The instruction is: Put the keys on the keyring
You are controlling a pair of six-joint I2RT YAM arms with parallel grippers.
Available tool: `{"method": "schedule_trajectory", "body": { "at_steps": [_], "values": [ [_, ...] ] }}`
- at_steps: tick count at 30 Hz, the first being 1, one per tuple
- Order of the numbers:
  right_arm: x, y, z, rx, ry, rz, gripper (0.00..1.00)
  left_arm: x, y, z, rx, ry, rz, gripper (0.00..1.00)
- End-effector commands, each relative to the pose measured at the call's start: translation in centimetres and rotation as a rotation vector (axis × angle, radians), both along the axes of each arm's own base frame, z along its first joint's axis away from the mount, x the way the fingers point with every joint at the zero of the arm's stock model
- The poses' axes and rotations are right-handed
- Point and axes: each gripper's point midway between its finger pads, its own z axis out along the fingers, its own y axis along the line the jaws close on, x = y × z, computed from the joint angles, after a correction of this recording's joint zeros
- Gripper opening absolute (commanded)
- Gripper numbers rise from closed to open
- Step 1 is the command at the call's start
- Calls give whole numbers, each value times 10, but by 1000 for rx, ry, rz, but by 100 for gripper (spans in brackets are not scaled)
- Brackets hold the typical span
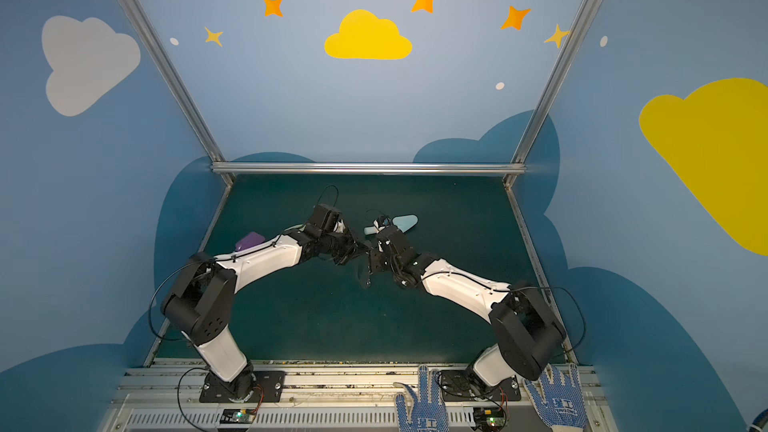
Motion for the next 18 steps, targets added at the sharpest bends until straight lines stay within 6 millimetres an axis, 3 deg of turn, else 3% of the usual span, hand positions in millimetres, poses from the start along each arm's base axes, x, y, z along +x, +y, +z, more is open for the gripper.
{"method": "schedule_trajectory", "body": {
  "at_steps": [1,18],
  "values": [
    [3,-5,-1,-52,12,-47,0,2,5,14,-6,-41,24,4],
    [-4,11,2,-29,51,-17,0,5,10,18,-4,-62,63,4]
  ]
}}
